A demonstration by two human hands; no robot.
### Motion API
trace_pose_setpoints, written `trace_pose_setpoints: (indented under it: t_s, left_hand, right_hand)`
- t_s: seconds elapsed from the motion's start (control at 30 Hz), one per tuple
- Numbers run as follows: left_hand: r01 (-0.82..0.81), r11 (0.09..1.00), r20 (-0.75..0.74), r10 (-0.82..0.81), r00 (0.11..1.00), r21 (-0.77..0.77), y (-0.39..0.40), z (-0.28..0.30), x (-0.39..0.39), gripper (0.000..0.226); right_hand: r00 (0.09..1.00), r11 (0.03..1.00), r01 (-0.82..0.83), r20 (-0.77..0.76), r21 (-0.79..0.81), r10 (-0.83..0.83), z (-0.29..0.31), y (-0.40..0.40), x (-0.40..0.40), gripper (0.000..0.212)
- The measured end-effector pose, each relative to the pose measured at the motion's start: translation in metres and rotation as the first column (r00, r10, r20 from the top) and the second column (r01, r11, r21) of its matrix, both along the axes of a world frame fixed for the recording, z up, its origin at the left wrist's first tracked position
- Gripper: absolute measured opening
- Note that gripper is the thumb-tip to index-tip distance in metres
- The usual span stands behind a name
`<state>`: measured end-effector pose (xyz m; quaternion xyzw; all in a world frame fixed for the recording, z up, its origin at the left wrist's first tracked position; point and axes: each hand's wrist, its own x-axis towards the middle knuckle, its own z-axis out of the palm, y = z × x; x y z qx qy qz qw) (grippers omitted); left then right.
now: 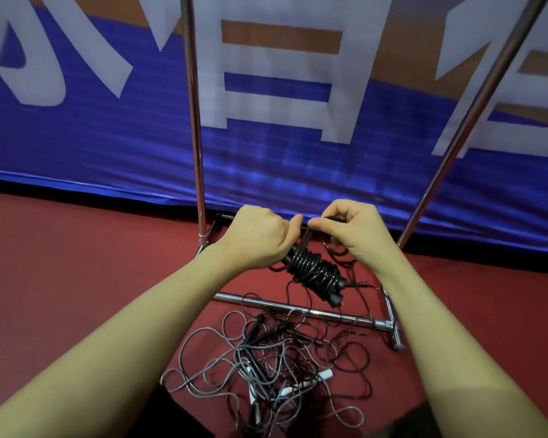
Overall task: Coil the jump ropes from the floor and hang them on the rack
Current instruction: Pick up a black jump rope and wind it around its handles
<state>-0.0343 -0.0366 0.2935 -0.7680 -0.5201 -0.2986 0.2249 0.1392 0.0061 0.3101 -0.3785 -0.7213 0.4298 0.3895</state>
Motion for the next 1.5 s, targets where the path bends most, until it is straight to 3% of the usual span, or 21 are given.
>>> trace_pose_setpoints:
  t_s: [0.13,0.23,0.33,0.4,0.5,0.6,0.67,0.77,0.93,1.03,1.17,1.37,1.5]
  left_hand:
    - [0.094,0.993,0.142,-0.083,0.986,-0.074,-0.011,0.012,0.006,0.05]
    - [0.128,0.95,0.414,0.002,0.91,-0.286,-0.015,0.022,0.009,0.058]
    - [0.316,0.9,0.775,0.037,0.631,-0.3,-0.015,0.027,0.009,0.064]
    - [0.344,0.904,0.904,0.095,0.418,-0.254,-0.013,0.03,0.011,0.064]
    - [0.249,0.918,0.945,0.268,0.187,-0.309,-0.004,0.036,0.017,0.071]
    - [0.176,0.908,0.925,0.373,0.074,-0.38,0.006,0.032,0.013,0.07]
    - [0.141,0.901,0.911,0.402,0.086,-0.411,0.009,0.026,0.007,0.067]
    - [0.037,0.879,0.868,0.461,0.181,-0.475,0.016,0.016,0.001,0.065]
    - [-0.124,0.818,0.742,0.564,0.362,-0.562,0.024,0.007,-0.009,0.033]
    - [-0.187,0.778,0.675,0.618,0.403,-0.6,0.026,0.006,-0.012,0.037]
    - [-0.265,0.748,0.646,0.661,0.382,-0.608,0.024,0.008,-0.012,0.052]
    - [-0.497,0.681,0.395,0.724,0.565,-0.538,0.023,-0.001,-0.012,0.05]
    - [-0.585,0.674,0.212,0.718,0.664,-0.45,0.022,-0.005,-0.015,0.049]
  right_hand:
    - [0.997,0.999,-0.015,-0.075,-0.047,0.011,-0.002,0.003,0.002,0.022]
    - [0.984,0.995,-0.044,-0.174,-0.09,0.028,-0.002,0.003,0.0,0.02]
    - [0.96,0.986,-0.1,-0.274,-0.135,0.06,-0.002,0.002,-0.002,0.021]
    - [0.952,0.983,-0.142,-0.288,-0.115,0.104,-0.004,0.001,-0.004,0.022]
    - [0.969,0.982,-0.156,-0.209,-0.104,0.132,-0.007,0.0,-0.009,0.024]
    - [0.964,0.964,-0.241,-0.147,-0.117,0.223,-0.011,-0.003,-0.015,0.024]
    - [0.958,0.952,-0.282,-0.096,-0.118,0.271,-0.012,-0.007,-0.019,0.022]
    - [0.943,0.936,-0.334,-0.042,-0.111,0.331,-0.011,-0.014,-0.025,0.019]
    - [0.919,0.906,-0.394,-0.049,-0.156,0.391,-0.008,-0.025,-0.033,0.017]
    - [0.908,0.882,-0.418,-0.084,-0.219,0.41,-0.004,-0.031,-0.035,0.017]
    - [0.906,0.877,-0.415,-0.03,-0.243,0.421,-0.003,-0.035,-0.036,0.014]
    - [0.899,0.907,-0.38,0.16,-0.18,0.408,-0.006,-0.037,-0.032,0.021]
    - [0.895,0.918,-0.38,0.206,-0.112,0.395,0.001,-0.035,-0.026,0.018]
